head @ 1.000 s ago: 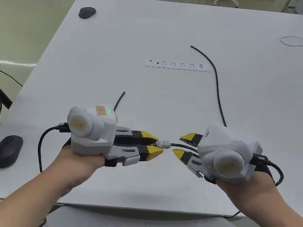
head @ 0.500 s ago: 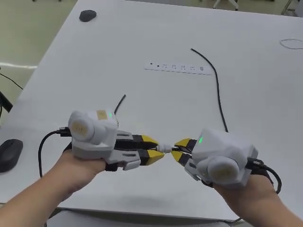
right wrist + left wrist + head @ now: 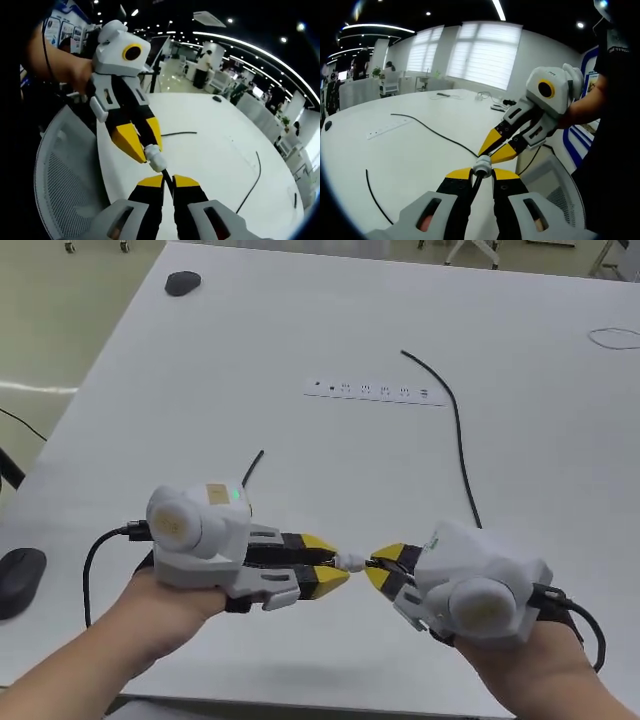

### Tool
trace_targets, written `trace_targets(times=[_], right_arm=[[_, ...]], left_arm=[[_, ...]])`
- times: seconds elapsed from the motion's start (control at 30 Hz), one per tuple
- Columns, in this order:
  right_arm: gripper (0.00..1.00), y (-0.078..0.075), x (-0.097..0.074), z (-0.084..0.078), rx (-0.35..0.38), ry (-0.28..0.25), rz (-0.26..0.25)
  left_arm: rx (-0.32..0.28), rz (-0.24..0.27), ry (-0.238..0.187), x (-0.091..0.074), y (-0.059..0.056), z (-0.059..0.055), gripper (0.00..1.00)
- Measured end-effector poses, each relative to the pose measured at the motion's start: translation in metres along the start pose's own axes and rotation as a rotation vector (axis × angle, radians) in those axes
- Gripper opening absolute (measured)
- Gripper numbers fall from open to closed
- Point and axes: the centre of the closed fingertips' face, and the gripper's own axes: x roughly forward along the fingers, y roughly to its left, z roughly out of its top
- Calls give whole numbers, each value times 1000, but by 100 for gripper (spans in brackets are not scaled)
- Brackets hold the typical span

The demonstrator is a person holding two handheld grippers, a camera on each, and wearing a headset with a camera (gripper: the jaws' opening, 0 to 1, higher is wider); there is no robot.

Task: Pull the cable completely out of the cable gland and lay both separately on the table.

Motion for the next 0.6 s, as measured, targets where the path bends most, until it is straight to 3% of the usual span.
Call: trace_targets(times=[0.03, 0.6], right_arm=[[1, -1, 0, 0, 41, -5, 2], [1, -5, 1, -5, 111, -18, 4]], left_arm=[[3, 1, 0, 0, 0, 0, 15], [0, 8, 0, 1, 3, 1, 15]])
